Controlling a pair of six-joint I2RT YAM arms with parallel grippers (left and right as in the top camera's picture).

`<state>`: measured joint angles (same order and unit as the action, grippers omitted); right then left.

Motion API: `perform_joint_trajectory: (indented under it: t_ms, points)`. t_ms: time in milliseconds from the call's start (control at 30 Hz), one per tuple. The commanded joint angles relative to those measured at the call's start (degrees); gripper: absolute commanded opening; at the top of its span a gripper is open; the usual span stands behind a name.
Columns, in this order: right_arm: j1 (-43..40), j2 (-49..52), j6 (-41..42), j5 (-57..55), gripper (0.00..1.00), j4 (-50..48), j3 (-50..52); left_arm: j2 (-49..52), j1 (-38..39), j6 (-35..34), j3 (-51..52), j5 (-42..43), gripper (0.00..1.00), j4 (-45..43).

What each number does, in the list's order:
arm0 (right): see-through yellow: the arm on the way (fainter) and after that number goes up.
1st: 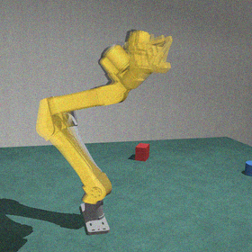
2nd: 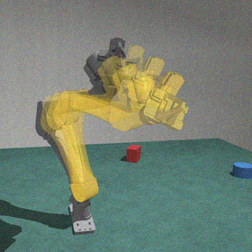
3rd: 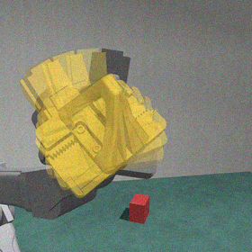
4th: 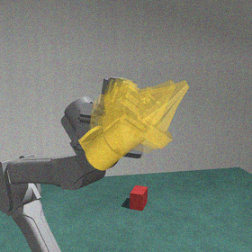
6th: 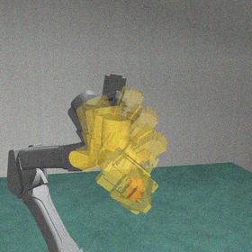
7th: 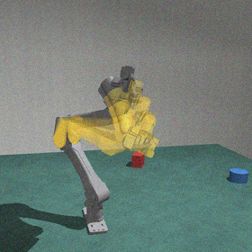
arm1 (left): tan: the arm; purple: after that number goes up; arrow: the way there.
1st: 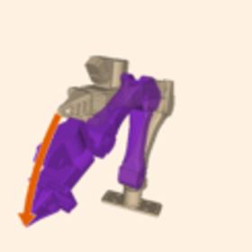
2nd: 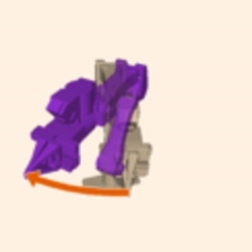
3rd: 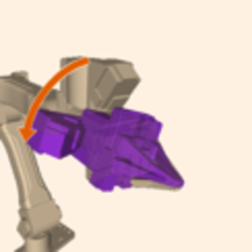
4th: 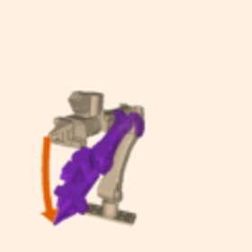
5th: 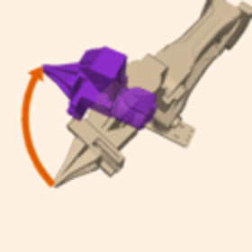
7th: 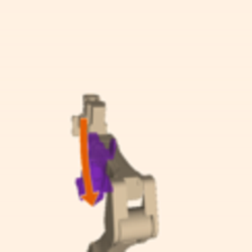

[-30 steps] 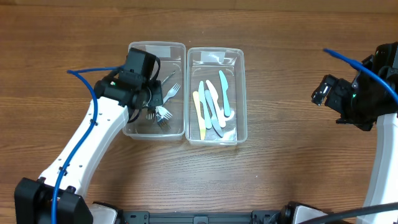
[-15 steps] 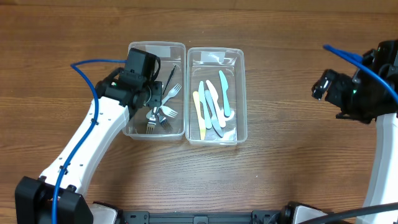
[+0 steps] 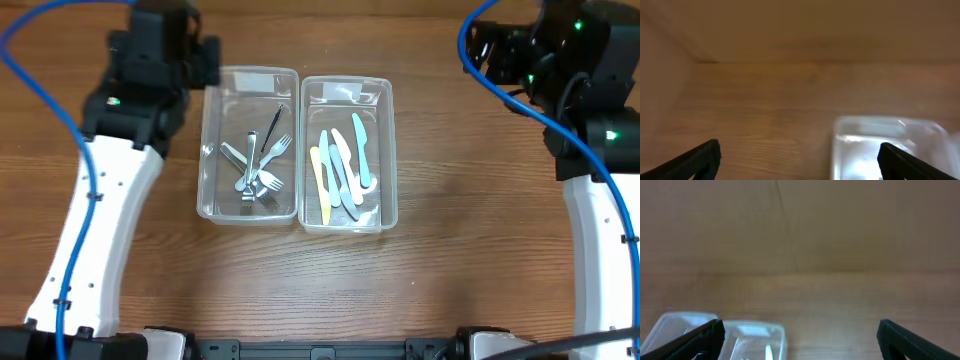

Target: Pack container

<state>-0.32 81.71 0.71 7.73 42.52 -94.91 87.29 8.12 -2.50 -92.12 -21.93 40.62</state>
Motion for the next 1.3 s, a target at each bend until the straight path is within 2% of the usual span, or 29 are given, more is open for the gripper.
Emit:
perform_joint_trajectory:
  t_ms: [0,200,400,600,767,933,1200,1267]
  points:
    - [-1.14,-0.24,-0.96,-3.58,1.0,3.15,-0.35,-1.62,-3.06,3.28,-1.9,-3.56,1.0,2.1]
    - [-1.77,-4.11,-0.96,-6.69,1.0,8.37,-0.28,-9.62,-2.93,3.78,-0.5,-2.14,1.0,3.45]
    - [-1.01,-14.78,-0.94,-6.73,1.0,12.76,2.56,-21.49,-2.82,0.87,5.62,2.16,1.0,3.69]
    - [5.75,-33.55,-0.98,-12.35,1.0,12.57,16.85,-34.25,-2.8,-1.64,15.1,2.05,1.0,3.5]
    - [12.63,-52.13,-0.92,-19.74,1.0,16.39,32.17,-46.29,-2.8,-3.54,25.88,2.12,1.0,3.21]
    - [14.14,-63.84,2.56,-21.0,1.0,20.26,39.76,-55.23,-2.8,-4.17,35.71,2.08,1.0,2.64]
    - [14.14,-66.82,2.51,-21.2,1.0,20.17,42.58,-59.93,-2.8,-2.93,40.63,2.05,1.0,4.39]
    - [14.14,-66.82,2.51,-21.2,1.0,20.17,42.58,-59.93,-2.8,-0.2,40.65,2.05,1.0,4.63]
